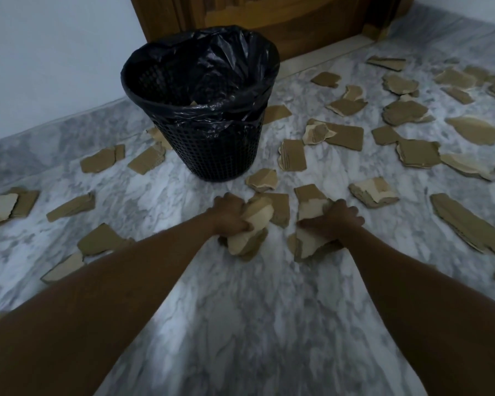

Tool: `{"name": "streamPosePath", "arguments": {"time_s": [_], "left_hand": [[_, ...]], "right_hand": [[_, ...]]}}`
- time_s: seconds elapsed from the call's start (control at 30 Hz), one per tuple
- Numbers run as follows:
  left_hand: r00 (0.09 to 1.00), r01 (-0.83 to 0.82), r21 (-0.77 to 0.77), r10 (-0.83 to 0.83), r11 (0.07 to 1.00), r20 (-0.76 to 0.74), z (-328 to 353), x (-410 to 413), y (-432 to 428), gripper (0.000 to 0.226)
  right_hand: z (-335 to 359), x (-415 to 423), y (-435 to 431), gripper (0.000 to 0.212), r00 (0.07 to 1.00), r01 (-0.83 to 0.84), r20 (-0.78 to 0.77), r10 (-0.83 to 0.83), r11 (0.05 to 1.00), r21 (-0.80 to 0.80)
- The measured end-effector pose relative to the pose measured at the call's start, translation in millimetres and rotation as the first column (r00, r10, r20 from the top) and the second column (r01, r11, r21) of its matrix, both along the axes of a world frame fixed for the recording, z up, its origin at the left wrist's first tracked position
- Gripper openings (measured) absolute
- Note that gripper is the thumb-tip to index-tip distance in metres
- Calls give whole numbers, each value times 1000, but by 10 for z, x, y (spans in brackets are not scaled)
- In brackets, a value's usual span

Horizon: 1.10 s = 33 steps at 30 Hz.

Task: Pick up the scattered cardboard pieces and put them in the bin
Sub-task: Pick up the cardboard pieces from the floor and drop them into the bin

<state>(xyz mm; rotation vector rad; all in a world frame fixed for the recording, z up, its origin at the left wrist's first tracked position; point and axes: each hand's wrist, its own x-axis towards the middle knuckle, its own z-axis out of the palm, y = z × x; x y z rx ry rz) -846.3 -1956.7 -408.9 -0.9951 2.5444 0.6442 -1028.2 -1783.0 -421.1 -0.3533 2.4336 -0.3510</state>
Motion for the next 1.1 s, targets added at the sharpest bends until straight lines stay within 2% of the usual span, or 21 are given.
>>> {"name": "streamPosePath", "arguments": {"time_s": [0.13,0.23,0.33,0.43,0.5,0.57,0.63,0.7,0.8,0.87,0.93,1.03,1.1], "left_hand": [[971,203,49,-208,978,115,-107,-471,194,98],[946,275,27,-276,961,168,-176,-648,262,104],[957,240,1,-236,971,168,-163,-656,303,99],[968,215,-58,-204,975,146,-132,-601,393,85],[970,210,-69,-199,975,139,-168,-570,422,81],[978,184,-34,-179,982,104,-182,-555,446,87],[988,126,27,-128,992,87,-206,-543,430,100],[991,65,93,-75,994,110,-193,-520,477,103],[991,41,95,-53,995,126,-184,-531,507,86],[990,56,60,-64,997,129,-173,-571,478,81],[992,63,-9,-61,998,110,-174,-632,387,89],[997,42,-113,-34,993,69,-145,-744,260,97],[991,103,-163,-87,981,104,-99,-824,208,96]], "right_hand": [[-7,171,20,143,994,-106,8,106,994,20],[-8,210,41,142,993,-106,46,108,993,-43],[-2,163,93,135,996,-47,77,52,997,-66],[88,73,154,116,991,-103,86,108,993,-59],[181,-3,218,100,984,-51,168,65,995,-84],[288,-110,323,83,940,14,340,16,996,-84],[417,-225,455,76,909,-31,416,29,1000,-2],[512,-366,651,79,922,-146,378,86,980,134],[578,-491,1002,85,943,-312,230,241,880,357],[462,-533,1276,106,945,-328,141,296,839,434],[319,-526,1529,118,938,-337,76,339,833,440],[227,-476,1760,98,911,-388,15,412,844,370],[171,-495,1809,96,926,-367,22,377,884,288]]}}
